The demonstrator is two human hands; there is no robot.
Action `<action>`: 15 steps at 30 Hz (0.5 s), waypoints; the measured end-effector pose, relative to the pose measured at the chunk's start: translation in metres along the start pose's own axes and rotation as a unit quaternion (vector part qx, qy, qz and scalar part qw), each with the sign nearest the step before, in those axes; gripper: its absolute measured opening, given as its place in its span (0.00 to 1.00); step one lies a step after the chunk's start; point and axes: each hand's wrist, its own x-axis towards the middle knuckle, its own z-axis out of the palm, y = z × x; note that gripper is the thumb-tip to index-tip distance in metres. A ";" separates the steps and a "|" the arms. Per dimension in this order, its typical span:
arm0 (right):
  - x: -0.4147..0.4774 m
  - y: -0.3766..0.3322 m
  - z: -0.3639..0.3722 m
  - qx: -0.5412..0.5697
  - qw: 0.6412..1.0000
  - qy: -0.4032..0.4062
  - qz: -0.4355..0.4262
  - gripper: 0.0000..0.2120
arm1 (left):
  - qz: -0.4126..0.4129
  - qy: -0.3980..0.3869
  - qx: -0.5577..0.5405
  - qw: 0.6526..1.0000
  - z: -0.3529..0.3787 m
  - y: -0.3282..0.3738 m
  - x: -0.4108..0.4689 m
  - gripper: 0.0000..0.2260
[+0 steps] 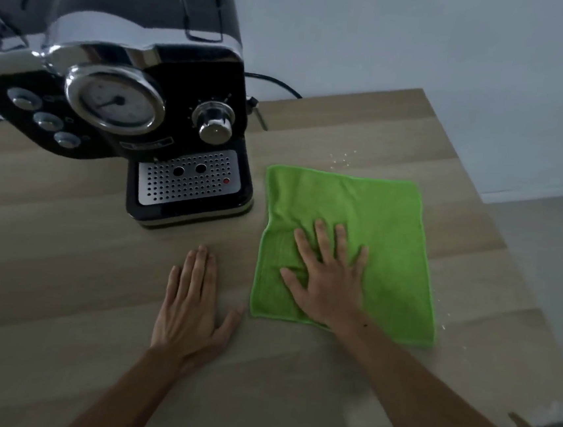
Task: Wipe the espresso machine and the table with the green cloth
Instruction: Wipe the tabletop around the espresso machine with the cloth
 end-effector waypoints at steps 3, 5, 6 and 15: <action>-0.037 -0.020 0.009 0.007 1.000 0.001 -0.019 0.34 | 0.030 -0.008 0.004 1.000 -0.001 -0.002 -0.001 0.41; -0.062 -0.011 0.011 -0.014 0.995 -0.005 -0.098 0.34 | 0.061 -0.007 0.009 0.998 0.000 -0.003 -0.001 0.40; -0.070 -0.001 0.010 -0.028 0.991 -0.005 -0.131 0.34 | 0.077 -0.010 0.014 0.997 0.000 -0.003 -0.002 0.40; -0.128 -0.039 0.022 0.011 0.997 0.003 0.076 0.35 | 0.157 -0.021 0.016 0.987 0.002 0.003 -0.010 0.41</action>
